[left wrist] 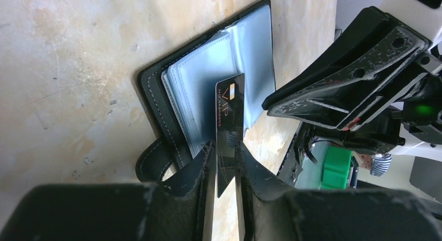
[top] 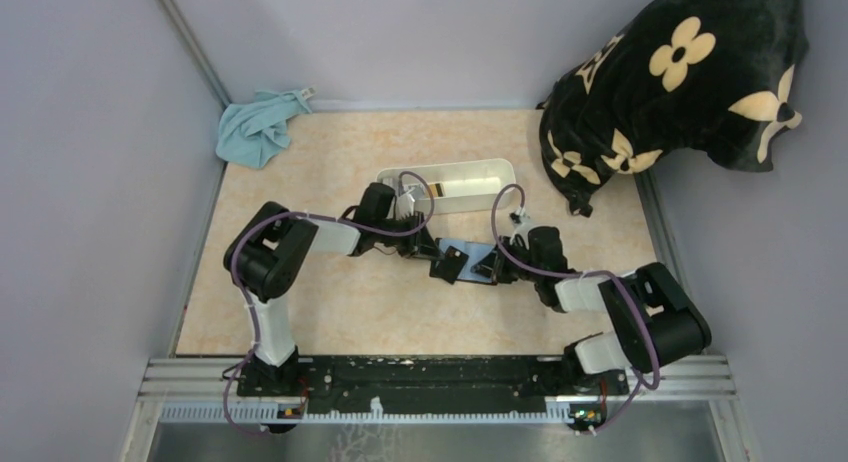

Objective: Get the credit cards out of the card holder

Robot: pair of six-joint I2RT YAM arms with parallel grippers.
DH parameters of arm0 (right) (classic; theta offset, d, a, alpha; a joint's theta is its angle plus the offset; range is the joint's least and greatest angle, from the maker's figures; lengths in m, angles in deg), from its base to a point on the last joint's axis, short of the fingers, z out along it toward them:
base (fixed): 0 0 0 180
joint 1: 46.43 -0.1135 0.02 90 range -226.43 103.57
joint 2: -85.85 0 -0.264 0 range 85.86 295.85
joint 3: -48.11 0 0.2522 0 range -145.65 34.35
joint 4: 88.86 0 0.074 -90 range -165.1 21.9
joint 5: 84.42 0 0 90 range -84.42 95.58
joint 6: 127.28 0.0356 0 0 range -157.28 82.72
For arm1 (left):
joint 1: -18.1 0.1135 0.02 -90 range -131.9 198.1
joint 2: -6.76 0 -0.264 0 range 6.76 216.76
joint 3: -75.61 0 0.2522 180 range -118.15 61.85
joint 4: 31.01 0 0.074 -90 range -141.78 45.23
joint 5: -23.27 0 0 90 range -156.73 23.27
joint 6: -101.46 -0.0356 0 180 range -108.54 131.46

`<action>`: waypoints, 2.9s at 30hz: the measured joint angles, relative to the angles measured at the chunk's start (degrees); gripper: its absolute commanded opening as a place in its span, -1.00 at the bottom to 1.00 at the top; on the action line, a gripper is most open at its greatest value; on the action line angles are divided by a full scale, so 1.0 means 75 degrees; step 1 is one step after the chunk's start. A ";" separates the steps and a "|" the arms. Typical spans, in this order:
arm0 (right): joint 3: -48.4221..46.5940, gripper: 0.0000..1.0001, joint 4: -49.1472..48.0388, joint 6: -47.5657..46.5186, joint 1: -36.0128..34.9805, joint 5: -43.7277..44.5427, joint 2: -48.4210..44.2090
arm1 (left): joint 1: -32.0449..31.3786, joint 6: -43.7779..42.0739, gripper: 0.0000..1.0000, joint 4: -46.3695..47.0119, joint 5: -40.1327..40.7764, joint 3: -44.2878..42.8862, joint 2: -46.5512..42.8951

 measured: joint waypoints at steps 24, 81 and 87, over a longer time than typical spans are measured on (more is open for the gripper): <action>-0.0463 -0.29 -0.1358 0.0498 -0.0306 -0.0437 0.1527 | -0.0079 -0.0012 -0.50 0.0831 -0.0044 0.0050 0.0332; -0.0344 -0.54 -0.1562 0.0787 -0.0335 -0.0618 -0.0131 | -0.0125 0.2553 -0.87 0.4593 -0.0819 0.1011 -0.0283; -0.0283 -1.00 -0.1964 0.1023 -0.0335 -0.0723 -0.0085 | -0.0117 0.2672 -0.67 0.4794 -0.0857 0.1119 -0.0201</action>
